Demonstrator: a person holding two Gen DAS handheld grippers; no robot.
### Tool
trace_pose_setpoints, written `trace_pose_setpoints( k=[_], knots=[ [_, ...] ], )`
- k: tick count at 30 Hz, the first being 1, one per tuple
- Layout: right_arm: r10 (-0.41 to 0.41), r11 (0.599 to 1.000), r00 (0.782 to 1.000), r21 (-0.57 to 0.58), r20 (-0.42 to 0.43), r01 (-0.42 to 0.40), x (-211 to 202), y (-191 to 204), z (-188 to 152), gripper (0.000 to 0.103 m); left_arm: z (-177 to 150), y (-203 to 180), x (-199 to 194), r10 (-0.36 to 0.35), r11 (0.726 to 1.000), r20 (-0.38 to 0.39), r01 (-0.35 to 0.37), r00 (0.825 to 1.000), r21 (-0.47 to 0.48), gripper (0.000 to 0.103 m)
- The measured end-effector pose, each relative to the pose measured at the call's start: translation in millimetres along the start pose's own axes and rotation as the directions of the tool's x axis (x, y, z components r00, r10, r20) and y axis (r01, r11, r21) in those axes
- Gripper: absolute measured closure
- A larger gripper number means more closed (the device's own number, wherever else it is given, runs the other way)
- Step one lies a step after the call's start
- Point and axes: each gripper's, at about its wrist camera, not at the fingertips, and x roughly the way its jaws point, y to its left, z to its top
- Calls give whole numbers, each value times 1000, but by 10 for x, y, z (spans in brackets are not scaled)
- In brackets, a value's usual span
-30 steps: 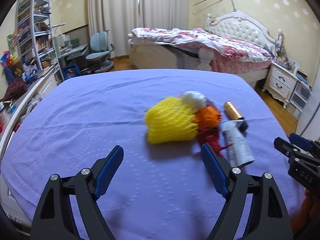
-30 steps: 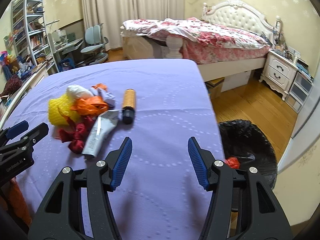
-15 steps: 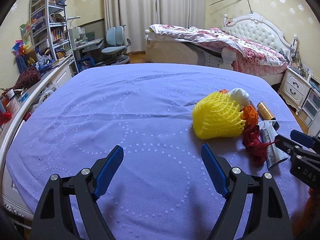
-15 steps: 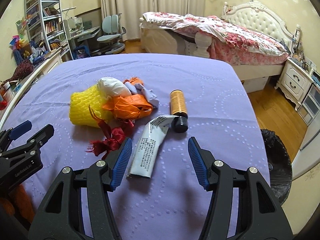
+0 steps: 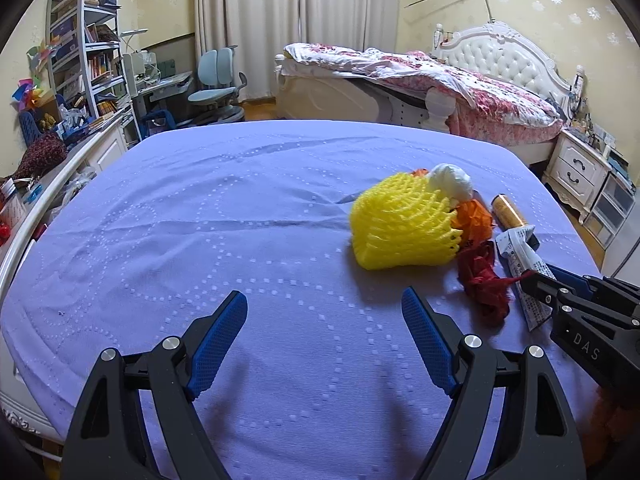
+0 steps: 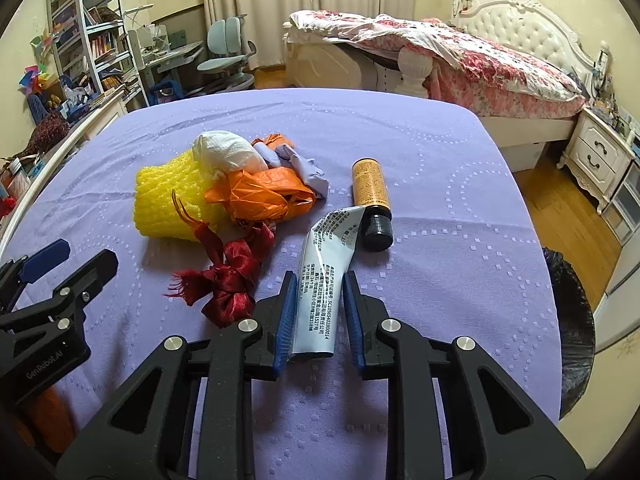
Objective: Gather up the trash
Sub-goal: 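Grasp the white tube with the right tool while the left tool grasps the dark red ribbon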
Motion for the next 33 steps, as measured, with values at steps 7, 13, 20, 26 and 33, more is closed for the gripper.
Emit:
trace_pose_setpoints(
  k=[7,13,20,26,33],
  knots=[
    [-3,1000,999,9,45,2,-170,-110,-11,80,-37,-124,-22,-41,999,-7,41,999,6,23],
    [-39,999,996,27,84,37,-350,-281,-64,80,-58,-271,-45,-76,997,-8,76,997,25,23],
    [-96,994,993,66,65,92,-331,-575,-160,80,-74,-480,-42,-119,992,-22,119,993,49,23],
    [-88,992,996,90,25,85,-241,-741,-240,80,-45,-672,22,-122,989,-37,125,992,85,23],
    [-67,993,998,101,20,64,-209,-805,-247,77,9,-726,210,-166,983,-120,173,979,56,43]
  ],
)
